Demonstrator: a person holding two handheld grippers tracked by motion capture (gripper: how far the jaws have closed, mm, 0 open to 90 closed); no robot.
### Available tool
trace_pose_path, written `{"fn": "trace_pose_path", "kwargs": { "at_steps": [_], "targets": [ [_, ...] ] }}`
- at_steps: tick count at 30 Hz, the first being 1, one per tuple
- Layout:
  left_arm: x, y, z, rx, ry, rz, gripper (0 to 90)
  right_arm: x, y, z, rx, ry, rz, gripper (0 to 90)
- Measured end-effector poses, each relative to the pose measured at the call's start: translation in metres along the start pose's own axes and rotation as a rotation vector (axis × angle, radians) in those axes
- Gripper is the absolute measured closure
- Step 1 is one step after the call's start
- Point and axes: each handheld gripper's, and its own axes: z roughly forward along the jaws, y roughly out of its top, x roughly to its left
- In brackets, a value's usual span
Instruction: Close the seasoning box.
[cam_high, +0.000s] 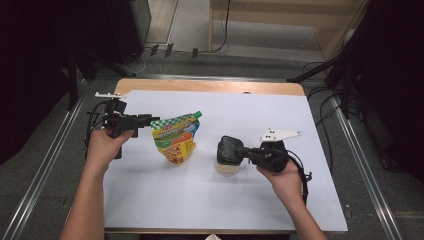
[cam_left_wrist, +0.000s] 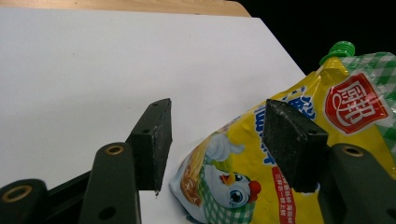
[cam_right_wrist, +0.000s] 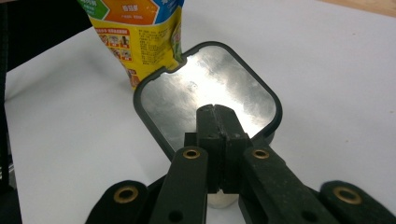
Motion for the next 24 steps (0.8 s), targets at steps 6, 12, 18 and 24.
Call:
{"fn": "trace_pose_path", "kwargs": {
  "at_steps": [6,12,18,24],
  "targets": [
    [0.0,0.0,0.001,0.011,-0.007,-0.001,43.2,0.003,-0.003,0.007,0.021,0.015,-0.008,90.0],
    [-0.001,-0.001,0.003,0.017,-0.008,0.0,42.7,0.004,-0.003,0.007,0.015,0.017,-0.014,90.0],
    [0.0,-0.001,0.003,0.019,-0.005,-0.001,42.7,0.004,-0.003,0.006,0.012,0.022,-0.018,86.8],
    [0.0,-0.001,0.004,0.028,-0.001,0.002,42.6,0.0,-0.002,-0.003,-0.019,0.004,-0.02,79.6]
  ]
}}
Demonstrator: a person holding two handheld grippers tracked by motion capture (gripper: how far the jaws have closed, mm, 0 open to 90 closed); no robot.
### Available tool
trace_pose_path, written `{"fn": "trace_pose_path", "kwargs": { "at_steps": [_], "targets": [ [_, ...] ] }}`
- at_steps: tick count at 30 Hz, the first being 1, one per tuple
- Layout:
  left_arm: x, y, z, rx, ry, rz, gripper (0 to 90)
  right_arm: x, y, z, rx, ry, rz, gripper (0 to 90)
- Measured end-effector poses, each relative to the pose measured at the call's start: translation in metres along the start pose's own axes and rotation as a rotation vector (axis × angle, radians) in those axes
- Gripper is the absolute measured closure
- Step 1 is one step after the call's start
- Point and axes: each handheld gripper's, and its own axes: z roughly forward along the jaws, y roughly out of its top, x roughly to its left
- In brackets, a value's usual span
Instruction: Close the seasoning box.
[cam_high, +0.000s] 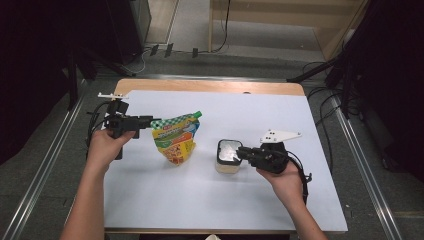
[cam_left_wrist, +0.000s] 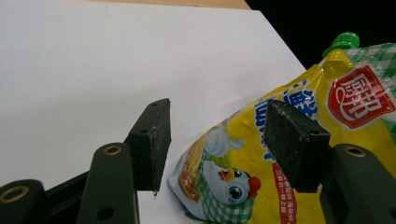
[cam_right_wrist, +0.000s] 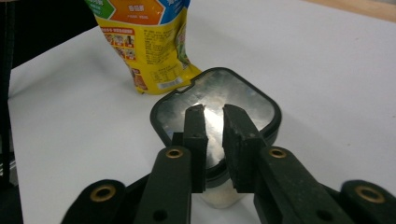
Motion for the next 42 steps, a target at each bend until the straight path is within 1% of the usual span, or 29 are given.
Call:
{"fn": "trace_pose_path", "kwargs": {
  "at_steps": [6,10,14,18,22,25,27,29,33,34,35,36,38,40,42],
  "targets": [
    [0.001,0.0,0.0,0.002,0.004,-0.001,42.6,-0.008,-0.002,-0.007,-0.01,-0.015,0.002,73.5],
    [0.001,0.0,0.0,-0.002,0.008,0.006,42.6,-0.011,-0.003,-0.011,-0.016,-0.028,0.006,68.1],
    [0.001,0.0,0.001,-0.003,0.007,0.004,42.5,-0.017,-0.006,-0.016,-0.016,-0.04,0.012,61.2],
    [0.003,0.0,0.004,0.007,0.004,0.001,42.5,-0.024,-0.012,-0.019,-0.003,-0.048,0.024,53.0],
    [0.003,0.0,0.005,0.006,0.006,0.0,42.6,-0.029,-0.018,-0.025,-0.002,-0.068,0.029,49.9],
    [0.004,0.001,0.006,0.002,0.003,0.004,42.6,-0.034,-0.021,-0.029,-0.01,-0.086,0.028,48.1],
    [0.004,0.001,0.007,-0.001,0.002,0.004,42.6,-0.036,-0.023,-0.031,-0.016,-0.09,0.03,46.1],
    [0.005,0.0,0.008,0.005,0.006,0.006,42.7,-0.04,-0.026,-0.033,-0.017,-0.099,0.03,44.4],
    [0.006,0.0,0.009,0.013,0.012,0.008,42.8,-0.049,-0.033,-0.034,-0.017,-0.098,0.053,43.2],
    [0.006,0.0,0.01,0.01,0.011,0.005,42.8,-0.05,-0.034,-0.034,-0.018,-0.109,0.059,42.6],
    [0.006,0.0,0.01,0.011,0.012,0.006,42.8,-0.052,-0.037,-0.034,-0.025,-0.132,0.052,39.7],
    [0.006,0.0,0.011,0.011,0.012,0.008,42.8,-0.054,-0.038,-0.034,-0.024,-0.138,0.044,39.6],
    [0.006,0.0,0.011,0.015,0.012,0.013,42.8,-0.057,-0.04,-0.034,-0.021,-0.146,0.055,39.0],
    [0.006,0.0,0.011,0.016,0.013,0.014,42.8,-0.061,-0.042,-0.035,-0.028,-0.146,0.072,36.6],
    [0.007,0.0,0.012,0.016,0.014,0.014,42.9,-0.063,-0.044,-0.035,-0.037,-0.157,0.089,34.3]
  ]
}}
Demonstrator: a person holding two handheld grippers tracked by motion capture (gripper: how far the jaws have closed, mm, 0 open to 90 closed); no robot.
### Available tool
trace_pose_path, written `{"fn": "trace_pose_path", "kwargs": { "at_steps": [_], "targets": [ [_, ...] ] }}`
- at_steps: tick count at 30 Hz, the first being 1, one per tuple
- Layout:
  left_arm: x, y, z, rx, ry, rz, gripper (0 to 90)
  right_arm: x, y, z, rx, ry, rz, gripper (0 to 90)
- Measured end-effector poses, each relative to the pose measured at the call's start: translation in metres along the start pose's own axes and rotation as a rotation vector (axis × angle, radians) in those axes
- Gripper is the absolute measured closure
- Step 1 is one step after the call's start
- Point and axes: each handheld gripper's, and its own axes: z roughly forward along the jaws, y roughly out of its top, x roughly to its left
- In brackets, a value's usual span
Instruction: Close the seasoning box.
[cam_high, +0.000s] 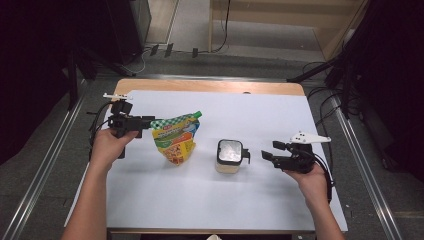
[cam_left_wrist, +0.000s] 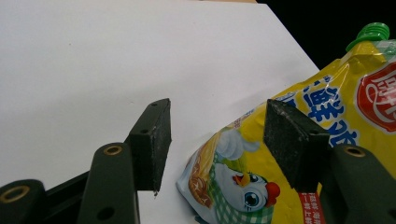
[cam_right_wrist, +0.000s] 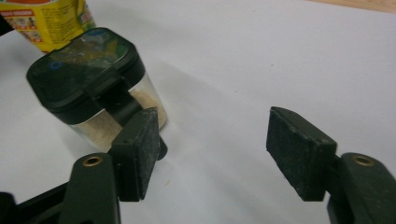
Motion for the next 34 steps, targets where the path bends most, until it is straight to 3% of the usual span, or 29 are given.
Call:
{"fn": "trace_pose_path", "kwargs": {
  "at_steps": [11,15,34],
  "targets": [
    [0.0013,-0.0008,0.0035,0.011,0.0,0.002,42.9,-0.0076,-0.0058,0.0043,0.006,-0.063,0.036,28.6],
    [0.0019,-0.001,0.0049,0.018,-0.002,0.002,42.9,-0.0067,-0.0064,0.0066,0.022,-0.032,0.022,22.8],
    [0.0047,-0.0025,0.008,0.035,0.011,-0.002,42.1,-0.0059,-0.008,0.0098,0.042,-0.041,0.017,22.8]
  ]
}}
